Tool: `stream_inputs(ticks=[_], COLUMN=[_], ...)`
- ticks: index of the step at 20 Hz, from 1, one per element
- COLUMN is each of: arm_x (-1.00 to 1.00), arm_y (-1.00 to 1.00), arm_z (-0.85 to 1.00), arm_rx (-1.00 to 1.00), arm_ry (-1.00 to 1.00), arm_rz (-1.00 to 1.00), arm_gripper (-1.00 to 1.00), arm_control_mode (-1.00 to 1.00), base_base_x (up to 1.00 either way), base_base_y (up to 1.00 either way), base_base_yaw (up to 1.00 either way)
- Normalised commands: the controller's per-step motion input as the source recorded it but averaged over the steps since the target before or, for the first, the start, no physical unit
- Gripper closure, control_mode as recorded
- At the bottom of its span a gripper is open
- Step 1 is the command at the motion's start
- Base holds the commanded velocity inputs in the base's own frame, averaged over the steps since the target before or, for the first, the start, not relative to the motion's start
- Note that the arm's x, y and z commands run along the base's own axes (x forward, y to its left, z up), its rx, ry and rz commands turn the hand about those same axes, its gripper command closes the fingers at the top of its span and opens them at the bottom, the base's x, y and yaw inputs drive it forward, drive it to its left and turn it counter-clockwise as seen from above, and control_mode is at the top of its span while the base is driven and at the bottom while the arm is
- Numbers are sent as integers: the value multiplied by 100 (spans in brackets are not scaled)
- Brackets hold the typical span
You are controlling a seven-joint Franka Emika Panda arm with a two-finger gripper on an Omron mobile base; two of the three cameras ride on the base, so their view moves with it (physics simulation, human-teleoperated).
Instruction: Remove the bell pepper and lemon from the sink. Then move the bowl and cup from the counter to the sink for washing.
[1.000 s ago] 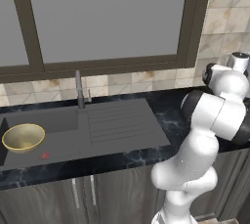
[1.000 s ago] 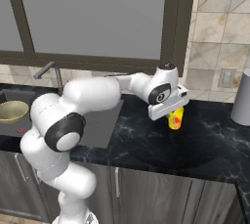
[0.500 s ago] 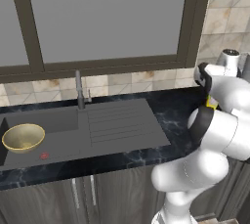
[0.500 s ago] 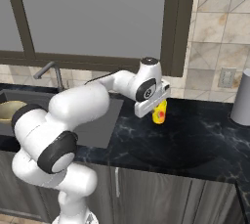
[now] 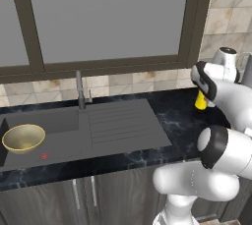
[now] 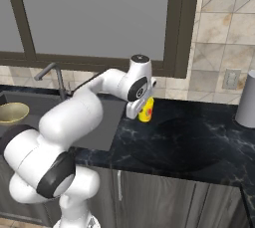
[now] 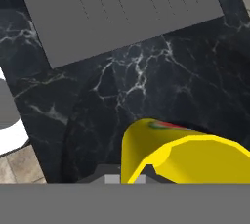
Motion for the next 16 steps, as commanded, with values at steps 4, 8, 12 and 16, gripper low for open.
stream_inputs(ticks=[4,8,12,16], arm_x=[-18,-14,-12,-16], arm_y=[49,47,47,50], arm_z=[10,7,2,4], arm_rx=[0,2,2,0], arm_ry=[0,0,2,0], arm_rz=[33,30,20,20], arm_gripper=[100,100,100,100], arm_control_mode=[-100,-100,-100,-100], base_base_x=[0,0,0,0], base_base_y=[0,0,0,0], base_base_yaw=[0,0,0,0])
